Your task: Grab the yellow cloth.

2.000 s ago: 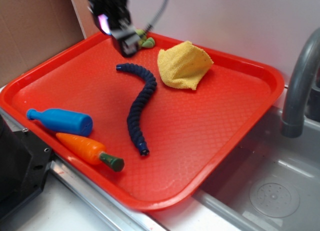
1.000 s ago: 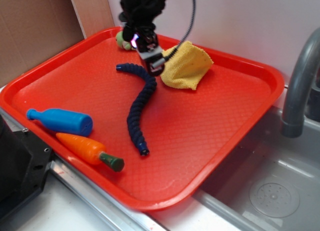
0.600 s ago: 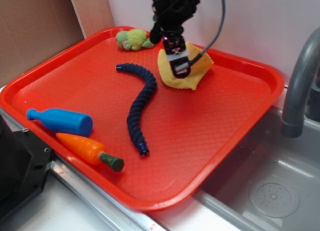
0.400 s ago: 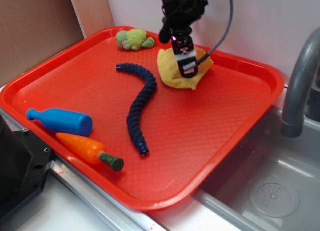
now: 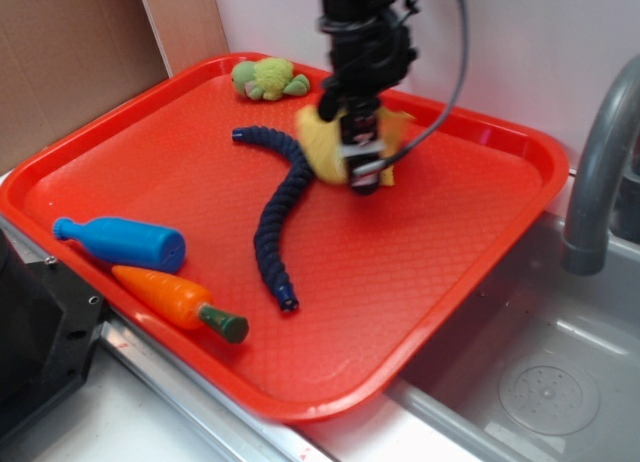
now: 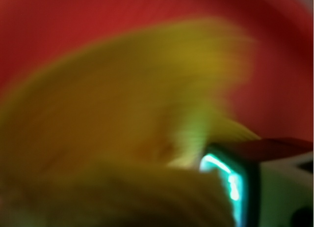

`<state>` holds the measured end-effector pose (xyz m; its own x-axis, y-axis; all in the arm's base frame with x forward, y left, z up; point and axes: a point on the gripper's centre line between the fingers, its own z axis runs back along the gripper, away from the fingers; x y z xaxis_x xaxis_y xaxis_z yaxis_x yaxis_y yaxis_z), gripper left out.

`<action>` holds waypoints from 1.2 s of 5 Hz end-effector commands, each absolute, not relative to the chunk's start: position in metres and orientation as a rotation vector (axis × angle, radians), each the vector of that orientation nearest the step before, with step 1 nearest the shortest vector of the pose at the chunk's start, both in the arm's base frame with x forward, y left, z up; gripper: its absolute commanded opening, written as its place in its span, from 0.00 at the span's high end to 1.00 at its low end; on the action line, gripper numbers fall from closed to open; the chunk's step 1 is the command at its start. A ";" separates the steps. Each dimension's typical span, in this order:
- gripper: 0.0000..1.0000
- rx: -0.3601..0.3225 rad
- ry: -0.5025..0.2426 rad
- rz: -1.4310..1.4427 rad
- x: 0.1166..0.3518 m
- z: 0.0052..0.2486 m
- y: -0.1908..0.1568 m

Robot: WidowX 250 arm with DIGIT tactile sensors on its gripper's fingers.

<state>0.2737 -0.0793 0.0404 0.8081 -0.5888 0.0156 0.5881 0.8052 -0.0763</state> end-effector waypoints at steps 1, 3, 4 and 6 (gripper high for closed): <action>1.00 -0.020 -0.136 -0.573 0.244 0.082 -0.076; 1.00 0.003 -0.161 -0.282 0.211 0.135 -0.025; 1.00 -0.044 -0.104 -0.040 0.246 0.139 0.026; 1.00 -0.009 0.021 0.184 0.292 0.135 0.072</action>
